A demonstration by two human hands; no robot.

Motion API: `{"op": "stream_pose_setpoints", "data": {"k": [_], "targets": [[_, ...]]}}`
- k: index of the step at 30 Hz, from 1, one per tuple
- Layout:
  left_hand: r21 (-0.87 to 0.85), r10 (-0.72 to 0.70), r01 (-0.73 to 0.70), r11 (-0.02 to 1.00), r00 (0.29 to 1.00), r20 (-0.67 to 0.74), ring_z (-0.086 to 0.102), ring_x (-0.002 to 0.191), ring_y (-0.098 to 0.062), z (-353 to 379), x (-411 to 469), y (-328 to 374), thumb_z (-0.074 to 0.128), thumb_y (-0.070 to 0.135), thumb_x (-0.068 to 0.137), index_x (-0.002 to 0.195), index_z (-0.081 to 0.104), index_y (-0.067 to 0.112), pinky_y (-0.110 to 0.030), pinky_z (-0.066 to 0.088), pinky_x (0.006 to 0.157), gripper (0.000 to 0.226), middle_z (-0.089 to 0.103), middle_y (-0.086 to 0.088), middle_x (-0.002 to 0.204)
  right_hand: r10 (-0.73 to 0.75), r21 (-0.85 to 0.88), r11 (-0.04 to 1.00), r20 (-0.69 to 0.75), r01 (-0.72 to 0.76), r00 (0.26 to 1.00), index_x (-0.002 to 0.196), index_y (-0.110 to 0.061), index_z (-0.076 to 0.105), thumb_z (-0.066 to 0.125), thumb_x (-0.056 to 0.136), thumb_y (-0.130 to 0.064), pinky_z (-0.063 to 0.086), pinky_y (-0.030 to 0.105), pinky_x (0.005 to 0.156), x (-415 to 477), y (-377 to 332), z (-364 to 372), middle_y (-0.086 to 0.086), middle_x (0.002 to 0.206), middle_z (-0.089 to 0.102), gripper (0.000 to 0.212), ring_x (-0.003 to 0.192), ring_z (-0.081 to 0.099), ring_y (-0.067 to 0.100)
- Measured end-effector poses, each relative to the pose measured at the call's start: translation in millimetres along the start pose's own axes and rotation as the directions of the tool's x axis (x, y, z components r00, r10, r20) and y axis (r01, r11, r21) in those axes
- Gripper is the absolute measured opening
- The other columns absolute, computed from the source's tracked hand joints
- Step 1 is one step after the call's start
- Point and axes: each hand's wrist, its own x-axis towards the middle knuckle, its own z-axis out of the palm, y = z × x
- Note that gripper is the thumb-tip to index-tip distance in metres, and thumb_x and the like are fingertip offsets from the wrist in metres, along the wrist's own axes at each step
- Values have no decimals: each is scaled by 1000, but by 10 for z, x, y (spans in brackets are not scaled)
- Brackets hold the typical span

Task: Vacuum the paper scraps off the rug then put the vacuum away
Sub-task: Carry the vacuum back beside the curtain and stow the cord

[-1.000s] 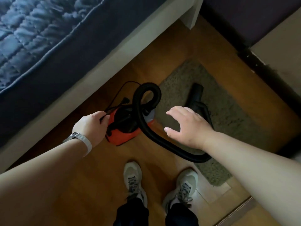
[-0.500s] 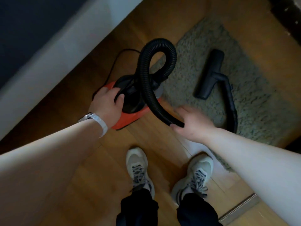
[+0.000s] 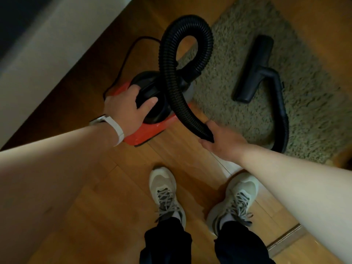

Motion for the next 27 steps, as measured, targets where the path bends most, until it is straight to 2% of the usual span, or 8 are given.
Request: {"op": "stream_pose_setpoints", "data": {"k": [2, 6, 10, 12, 15, 19, 23, 27], "targets": [[-116, -38, 48, 992, 995, 89, 61, 88, -22, -38, 28, 13, 48, 60, 91, 111, 54, 22, -42, 52, 79, 44, 65, 1, 96, 2, 64, 998, 6, -2, 1000, 127, -34, 42, 55, 96, -50, 44, 29, 57, -42, 14, -29, -5, 92, 59, 37, 73, 58, 11], [-92, 1, 16, 996, 984, 180, 62, 85, -21, -143, 79, 22, 48, 63, 90, 109, 54, 23, -44, 54, 76, 45, 65, 1, 93, 0, 91, 996, -18, 2, 1000, 116, -37, 46, 55, 95, -51, 40, 25, 52, -191, 44, -131, -10, 83, 57, 27, 68, 57, 6], [-69, -2, 13, 998, 987, 159, 63, 79, -21, -196, 6, 64, 45, 69, 87, 105, 54, 25, -44, 55, 70, 48, 65, 0, 88, -25, 33, 999, -58, 27, 998, 107, -36, 46, 56, 93, -52, 36, 24, 46, -362, -1, -284, -10, 75, 57, 24, 61, 55, 4], [-39, 3, 3, 999, 991, 136, 62, 73, -20, -249, -63, 120, 44, 70, 86, 102, 54, 26, -42, 54, 65, 48, 64, 1, 81, -49, 22, 998, -86, 51, 995, 98, -37, 46, 56, 90, -53, 42, 25, 47, -461, -52, -370, -10, 72, 58, 21, 59, 57, 5], [11, -26, 25, 1000, 989, 145, 61, 76, -20, -475, -191, 254, 42, 70, 87, 109, 54, 31, -38, 54, 67, 47, 64, 4, 86, -60, 44, 997, -103, 65, 993, 88, -35, 44, 54, 88, -57, 50, 29, 54, -663, -199, -546, -8, 72, 58, 24, 63, 59, 9], [28, -86, 84, 996, 992, 93, 60, 65, -17, -895, -404, 523, 45, 69, 88, 98, 56, 28, -38, 54, 61, 43, 62, 3, 75, -74, -7, 997, -117, 73, 990, 89, -33, 41, 53, 89, -58, 46, 31, 56, -1008, -387, -887, -7, 74, 57, 28, 67, 58, 13], [11, -139, 139, 990, 990, 34, 59, 55, -18, -1327, -667, 723, 46, 72, 85, 83, 51, 25, -38, 53, 53, 48, 61, 0, 68, -103, -77, 993, -141, 93, 985, 99, -34, 45, 54, 87, -60, 51, 35, 66, -1378, -568, -1319, -7, 78, 59, 30, 74, 60, 20], [-17, -134, 134, 991, 991, 4, 57, 56, -17, -1778, -949, 894, 47, 70, 86, 78, 48, 24, -33, 48, 50, 46, 59, 1, 67, -156, -140, 981, -162, 134, 974, 105, -32, 50, 57, 86, -58, 53, 36, 70, -1787, -827, -1812, -7, 84, 64, 33, 78, 63, 21]]}}
